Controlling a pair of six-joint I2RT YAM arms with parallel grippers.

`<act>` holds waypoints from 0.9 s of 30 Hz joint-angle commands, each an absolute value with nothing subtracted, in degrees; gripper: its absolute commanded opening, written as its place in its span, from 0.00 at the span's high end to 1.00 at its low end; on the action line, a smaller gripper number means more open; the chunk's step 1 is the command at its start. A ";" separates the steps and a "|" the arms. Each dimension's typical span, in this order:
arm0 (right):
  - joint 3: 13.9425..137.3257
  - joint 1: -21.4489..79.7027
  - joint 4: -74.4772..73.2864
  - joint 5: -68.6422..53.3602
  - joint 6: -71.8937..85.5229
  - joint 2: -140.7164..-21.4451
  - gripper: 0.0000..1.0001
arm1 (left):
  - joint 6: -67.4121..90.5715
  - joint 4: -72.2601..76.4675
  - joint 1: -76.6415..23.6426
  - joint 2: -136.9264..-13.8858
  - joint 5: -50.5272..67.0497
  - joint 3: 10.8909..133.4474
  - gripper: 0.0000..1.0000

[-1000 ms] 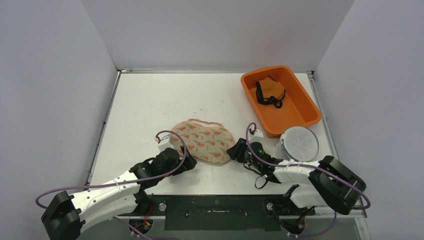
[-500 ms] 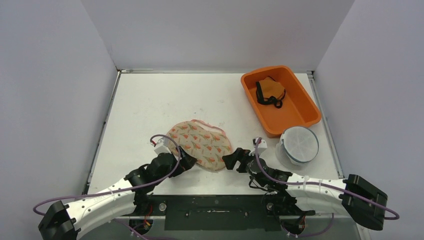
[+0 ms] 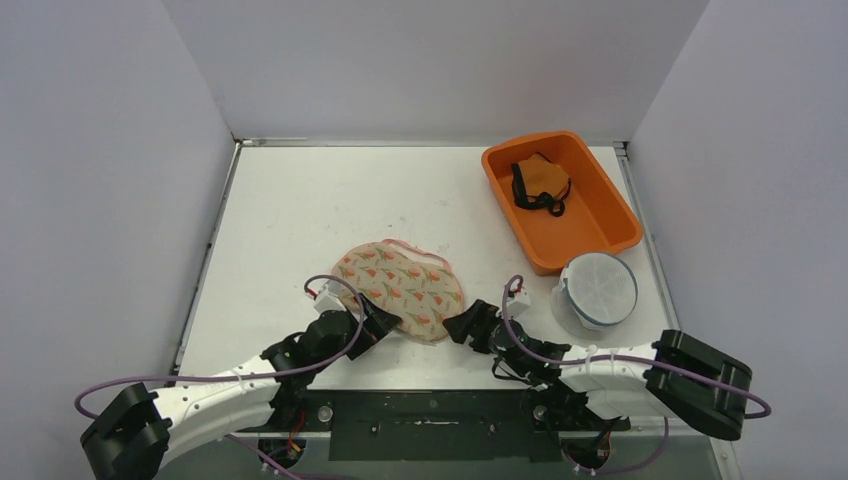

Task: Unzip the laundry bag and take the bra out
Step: Pick up the laundry bag at the center of the board.

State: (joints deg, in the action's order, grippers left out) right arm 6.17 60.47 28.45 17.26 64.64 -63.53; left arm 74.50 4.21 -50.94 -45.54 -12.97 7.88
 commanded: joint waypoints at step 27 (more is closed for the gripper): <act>10.13 65.21 46.59 14.89 81.18 -70.85 0.91 | 80.94 19.58 -52.30 -48.18 -13.05 4.43 0.08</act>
